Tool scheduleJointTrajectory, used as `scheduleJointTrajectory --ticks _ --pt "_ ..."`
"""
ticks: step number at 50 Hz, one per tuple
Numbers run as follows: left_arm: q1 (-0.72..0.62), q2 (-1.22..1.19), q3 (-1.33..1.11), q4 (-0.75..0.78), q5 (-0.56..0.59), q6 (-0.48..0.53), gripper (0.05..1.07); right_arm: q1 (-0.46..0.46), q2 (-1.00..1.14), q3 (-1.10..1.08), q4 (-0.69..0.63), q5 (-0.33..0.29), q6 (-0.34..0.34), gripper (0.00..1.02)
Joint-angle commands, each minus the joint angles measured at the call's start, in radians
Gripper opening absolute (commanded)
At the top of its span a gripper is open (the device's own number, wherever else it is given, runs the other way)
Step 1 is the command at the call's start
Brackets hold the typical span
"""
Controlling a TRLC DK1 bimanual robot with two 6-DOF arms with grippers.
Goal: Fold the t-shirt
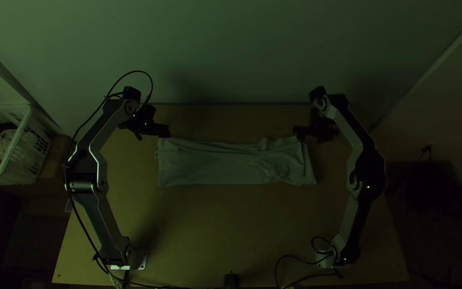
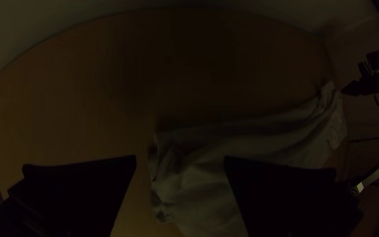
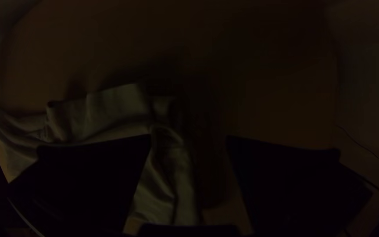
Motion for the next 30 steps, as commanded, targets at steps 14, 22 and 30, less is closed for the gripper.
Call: scheduleJointTrajectory --ticks 14,22,30 --pt "0.125 -0.170 -0.307 0.116 0.163 -0.028 1.03 -0.059 -0.177 0.058 -0.023 0.022 0.015 0.99" --pt "0.163 -0.191 -0.385 0.150 0.212 -0.034 1.03 -0.099 -0.227 0.121 0.004 -0.024 0.041 0.99" --pt "0.183 -0.185 -0.416 0.162 0.249 -0.039 1.03 -0.136 -0.278 0.158 0.041 -0.079 0.091 0.99"
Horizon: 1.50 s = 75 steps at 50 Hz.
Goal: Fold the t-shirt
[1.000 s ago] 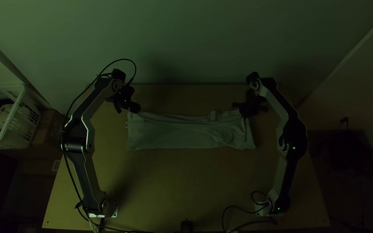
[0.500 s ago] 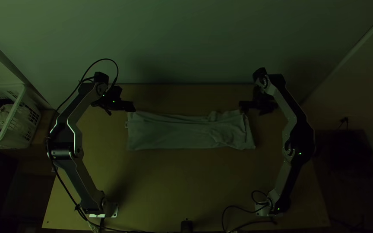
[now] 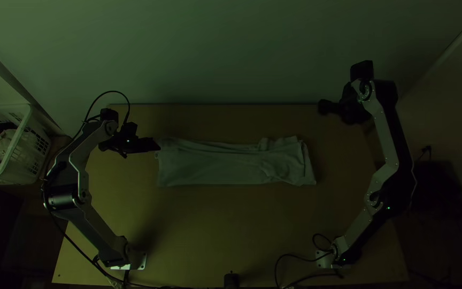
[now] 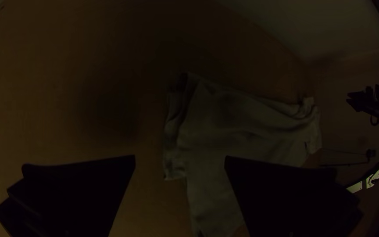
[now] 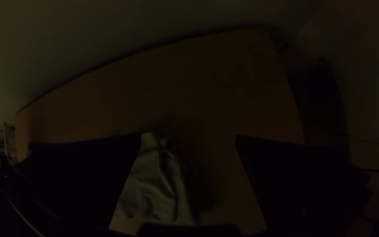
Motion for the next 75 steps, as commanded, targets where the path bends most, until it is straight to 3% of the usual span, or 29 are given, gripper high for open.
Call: scheduleJointTrajectory --ticks 1,13,35,62,66,69,73,75 --pt "0.014 -0.028 -0.040 0.008 0.039 -0.015 1.03 -0.027 -0.062 0.031 0.024 -0.035 0.051 0.99" --pt "0.022 0.028 -0.061 0.012 0.102 -0.035 1.03 -0.064 -0.145 0.028 0.071 -0.118 0.097 0.99" --pt "-0.104 0.116 -0.118 0.097 0.122 -0.096 1.03 -0.090 -0.231 -0.025 0.076 -0.141 0.104 0.99" --pt "-0.373 0.096 -0.146 0.233 0.079 -0.316 1.00 -0.084 -0.306 -0.127 0.106 -0.142 0.112 0.99" --pt "-0.391 0.097 -0.146 0.233 0.033 -0.331 0.85 -0.084 -0.324 -0.158 0.123 -0.142 0.117 0.99" --pt "-0.394 0.087 -0.153 0.235 -0.001 -0.337 0.57 -0.084 -0.330 -0.170 0.126 -0.142 0.118 0.99" --pt "-0.391 0.062 -0.161 0.244 -0.056 -0.334 0.12 -0.085 -0.340 -0.190 0.129 -0.142 0.118 0.99" --pt "-0.383 0.047 -0.166 0.242 -0.057 -0.331 0.08 -0.084 -0.344 -0.203 0.134 -0.142 0.118 0.99"
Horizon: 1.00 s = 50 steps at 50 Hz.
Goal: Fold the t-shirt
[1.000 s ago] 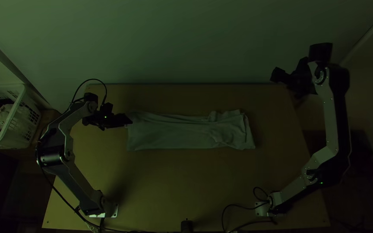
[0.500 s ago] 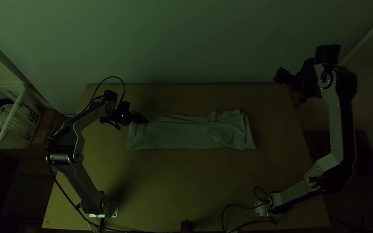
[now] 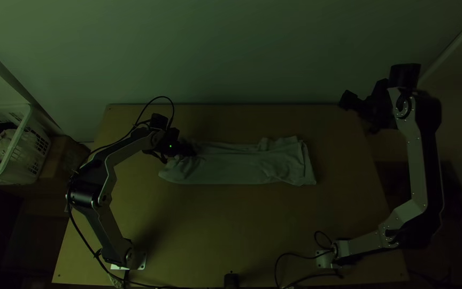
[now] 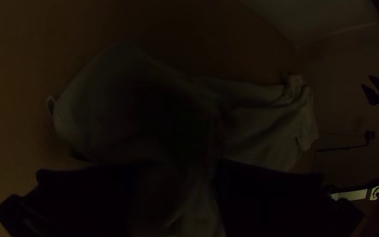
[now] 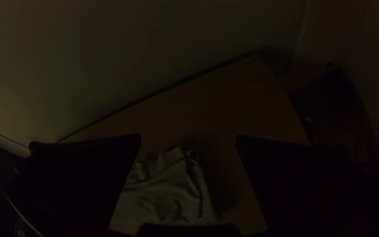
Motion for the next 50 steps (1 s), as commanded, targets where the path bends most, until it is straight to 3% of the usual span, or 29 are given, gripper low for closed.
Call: scheduleJointTrajectory --ticks 1,14,32,41,50 --pt "0.003 -0.006 -0.073 -0.043 -0.030 -0.023 0.08 -0.002 -0.041 -0.043 0.013 -0.005 0.021 0.99" --pt "0.147 -0.052 0.025 -0.247 -0.039 -0.016 0.08 0.008 -0.084 -0.158 0.084 -0.005 0.030 0.99" --pt "0.362 -0.055 0.278 -0.534 -0.153 0.114 0.08 0.027 -0.145 -0.302 0.168 -0.005 0.038 0.99" --pt "0.356 -0.063 0.442 -0.698 -0.257 0.125 0.08 0.018 -0.161 -0.336 0.185 -0.005 0.038 0.99" --pt "0.255 -0.087 0.536 -0.801 -0.403 0.094 0.08 0.013 -0.184 -0.368 0.202 -0.003 0.038 0.99"
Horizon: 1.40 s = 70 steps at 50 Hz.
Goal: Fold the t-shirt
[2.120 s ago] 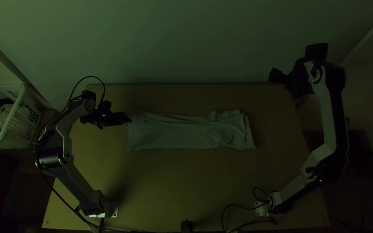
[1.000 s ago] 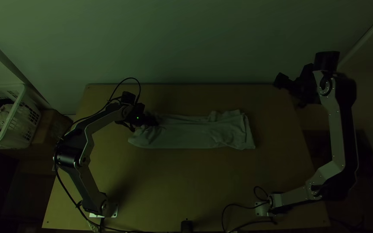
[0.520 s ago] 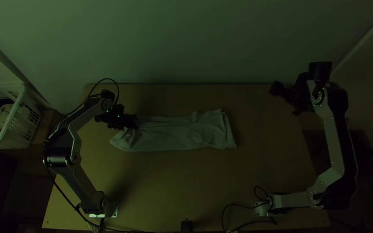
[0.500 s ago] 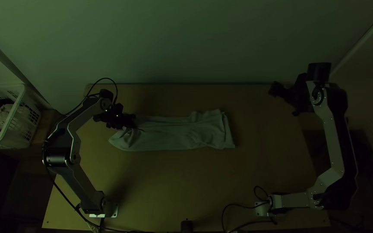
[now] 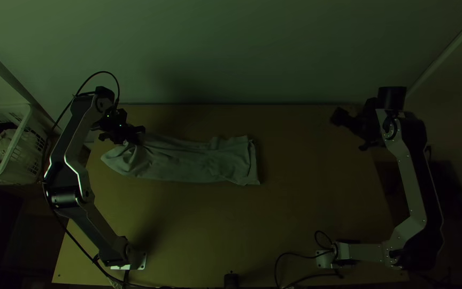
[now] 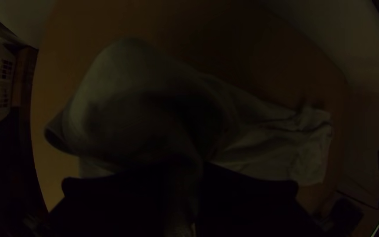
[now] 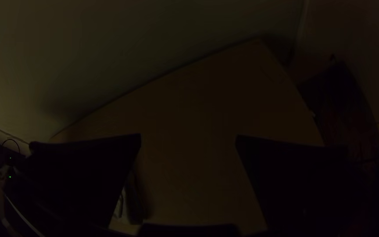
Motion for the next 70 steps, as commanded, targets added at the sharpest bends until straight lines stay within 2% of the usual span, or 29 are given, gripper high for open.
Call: scheduleJointTrajectory --ticks 1,9,18,32,40,49,65,70 --pt "-0.074 -0.053 0.052 -0.046 -0.072 -0.018 0.08 -0.010 -0.036 -0.030 0.013 -0.004 0.016 0.99" --pt "-0.178 -0.070 0.095 -0.051 -0.130 -0.063 0.08 -0.033 -0.051 -0.051 0.023 -0.005 0.016 0.99" --pt "-0.308 -0.065 0.164 -0.068 -0.263 -0.096 0.08 -0.048 -0.080 -0.090 0.027 -0.004 0.014 0.99" --pt "-0.454 0.022 0.331 -0.143 -0.265 -0.198 0.08 -0.069 -0.140 -0.171 0.059 -0.005 0.016 0.99" --pt "-0.523 0.104 0.414 -0.143 -0.265 -0.270 0.08 -0.071 -0.172 -0.202 0.066 -0.005 0.016 0.99" --pt "-0.607 0.171 0.426 -0.130 -0.266 -0.299 0.08 -0.082 -0.214 -0.232 0.066 -0.004 0.016 0.99" --pt "-0.753 0.331 0.488 -0.038 -0.265 -0.365 0.08 -0.105 -0.315 -0.326 0.066 -0.004 0.016 0.99" --pt "-0.787 0.361 0.495 0.058 -0.263 -0.395 0.08 -0.103 -0.368 -0.378 0.066 -0.005 0.017 0.99"
